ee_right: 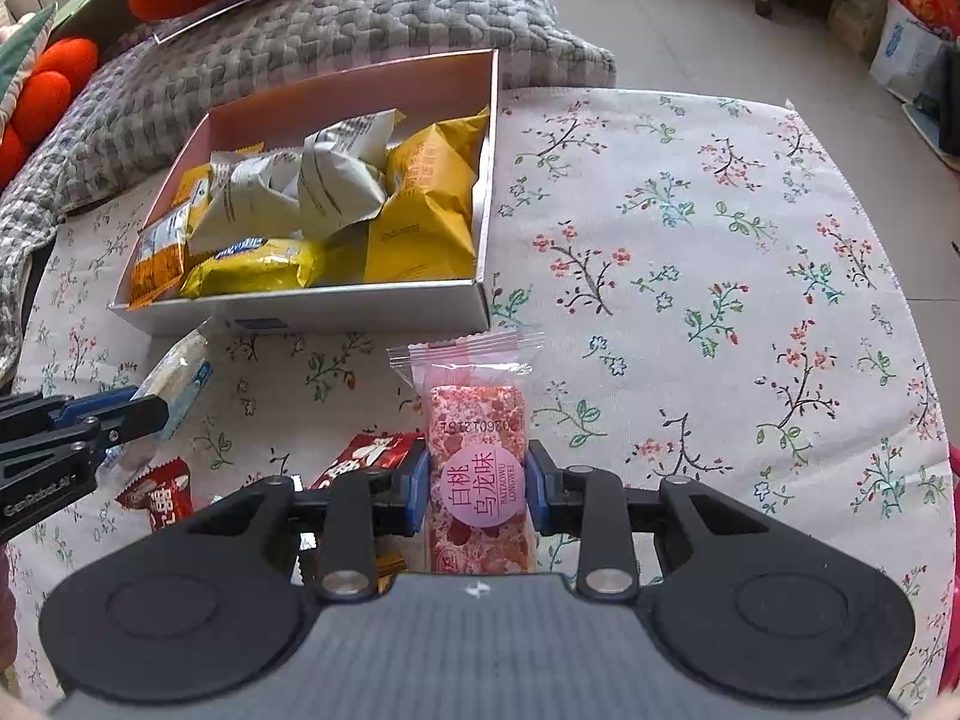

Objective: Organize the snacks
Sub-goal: 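Carry the pink bar into the box with the right tool while the left tool carries a clear packet, then open both tools over the box and move back to the pile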

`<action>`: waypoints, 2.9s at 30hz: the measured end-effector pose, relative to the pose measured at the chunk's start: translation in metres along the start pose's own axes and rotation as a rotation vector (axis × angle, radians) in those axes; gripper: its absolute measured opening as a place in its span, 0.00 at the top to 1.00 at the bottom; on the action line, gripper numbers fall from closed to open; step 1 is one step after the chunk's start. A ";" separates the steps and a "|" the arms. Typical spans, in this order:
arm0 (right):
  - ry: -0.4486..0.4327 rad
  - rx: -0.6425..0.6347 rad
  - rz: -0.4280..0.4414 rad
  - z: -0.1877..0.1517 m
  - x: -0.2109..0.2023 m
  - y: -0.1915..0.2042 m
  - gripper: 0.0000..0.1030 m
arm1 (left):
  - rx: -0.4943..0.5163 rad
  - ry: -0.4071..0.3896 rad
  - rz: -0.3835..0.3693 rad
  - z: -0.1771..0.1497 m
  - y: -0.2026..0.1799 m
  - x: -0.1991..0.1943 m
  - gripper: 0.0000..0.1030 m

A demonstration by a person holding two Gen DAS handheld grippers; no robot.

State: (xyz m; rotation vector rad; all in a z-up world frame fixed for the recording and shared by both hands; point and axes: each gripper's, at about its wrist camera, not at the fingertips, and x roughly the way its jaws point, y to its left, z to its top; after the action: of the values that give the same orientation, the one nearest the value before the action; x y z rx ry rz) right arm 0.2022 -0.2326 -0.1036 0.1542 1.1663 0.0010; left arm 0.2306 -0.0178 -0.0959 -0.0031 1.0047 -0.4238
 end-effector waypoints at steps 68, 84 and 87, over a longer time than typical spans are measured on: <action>-0.279 0.195 0.248 0.068 0.035 0.014 0.81 | -0.312 -0.292 0.086 0.070 0.010 0.028 0.73; -0.280 0.159 0.247 0.055 -0.010 0.003 0.76 | -0.378 -0.205 0.080 0.034 0.024 -0.021 0.60; -0.234 0.103 0.219 0.045 -0.016 0.004 0.72 | -0.381 -0.177 0.073 0.021 0.022 -0.025 0.55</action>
State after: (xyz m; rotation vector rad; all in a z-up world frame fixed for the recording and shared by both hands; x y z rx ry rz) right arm 0.2375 -0.2353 -0.0708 0.3632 0.9122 0.1132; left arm 0.2439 0.0075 -0.0681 -0.3400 0.8950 -0.1566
